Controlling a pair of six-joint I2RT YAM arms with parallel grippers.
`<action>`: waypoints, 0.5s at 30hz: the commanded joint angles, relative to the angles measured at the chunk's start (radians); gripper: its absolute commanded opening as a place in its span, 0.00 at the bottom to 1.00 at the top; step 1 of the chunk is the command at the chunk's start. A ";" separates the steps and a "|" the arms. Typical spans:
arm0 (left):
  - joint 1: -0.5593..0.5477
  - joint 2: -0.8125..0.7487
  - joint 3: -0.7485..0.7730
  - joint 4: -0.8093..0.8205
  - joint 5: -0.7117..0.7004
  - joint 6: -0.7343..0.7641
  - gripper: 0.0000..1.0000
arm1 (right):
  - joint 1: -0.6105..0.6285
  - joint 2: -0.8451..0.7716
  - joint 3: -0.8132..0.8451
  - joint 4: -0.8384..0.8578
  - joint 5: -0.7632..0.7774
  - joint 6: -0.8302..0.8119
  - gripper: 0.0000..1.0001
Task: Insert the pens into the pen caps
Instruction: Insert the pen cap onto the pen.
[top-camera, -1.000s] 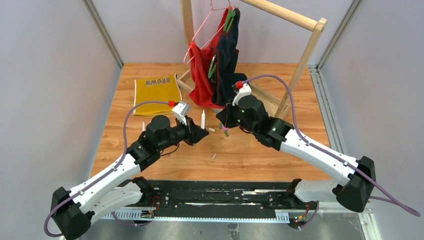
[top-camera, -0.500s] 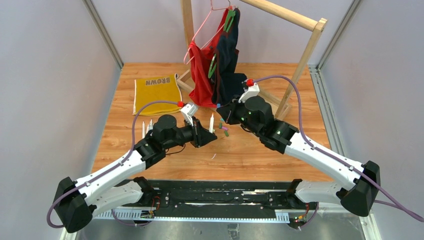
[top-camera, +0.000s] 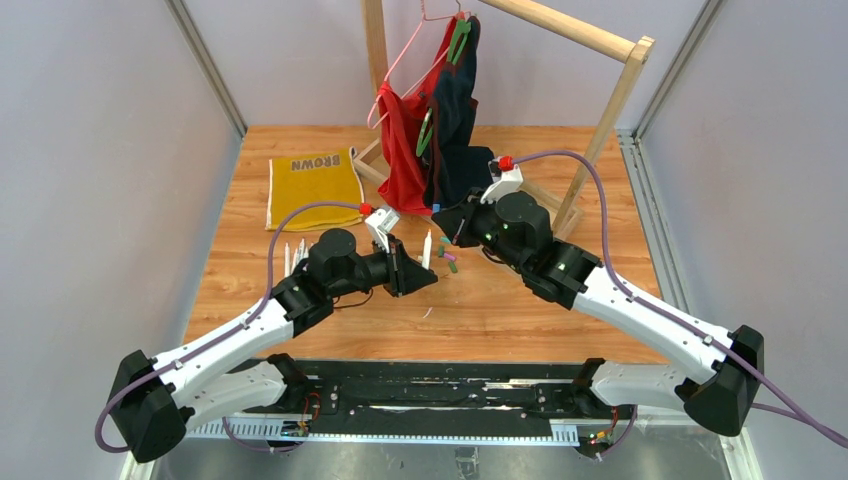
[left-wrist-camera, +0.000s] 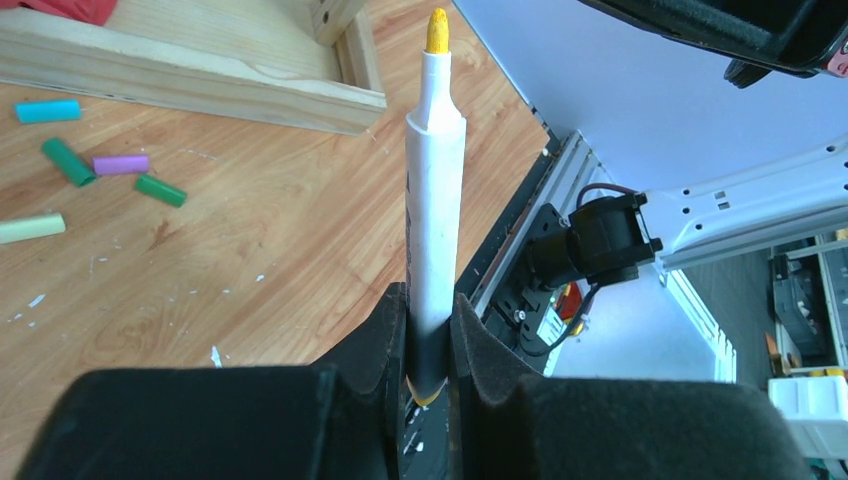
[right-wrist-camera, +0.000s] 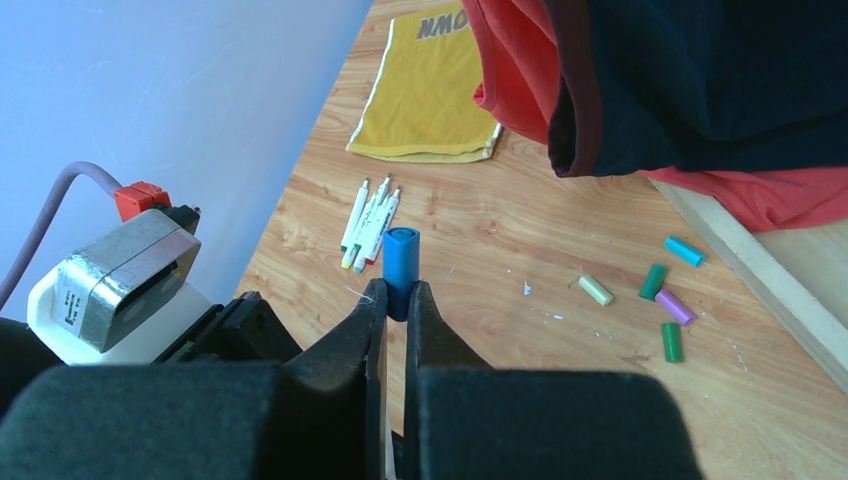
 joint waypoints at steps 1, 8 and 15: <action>-0.010 -0.004 0.033 0.034 0.028 -0.014 0.00 | -0.004 -0.019 -0.011 0.035 -0.023 0.009 0.01; -0.011 0.005 0.033 0.034 0.028 -0.023 0.00 | -0.003 -0.012 -0.011 0.039 -0.072 -0.012 0.01; -0.011 0.006 0.033 0.034 0.018 -0.028 0.00 | -0.002 0.002 -0.012 0.030 -0.096 -0.036 0.01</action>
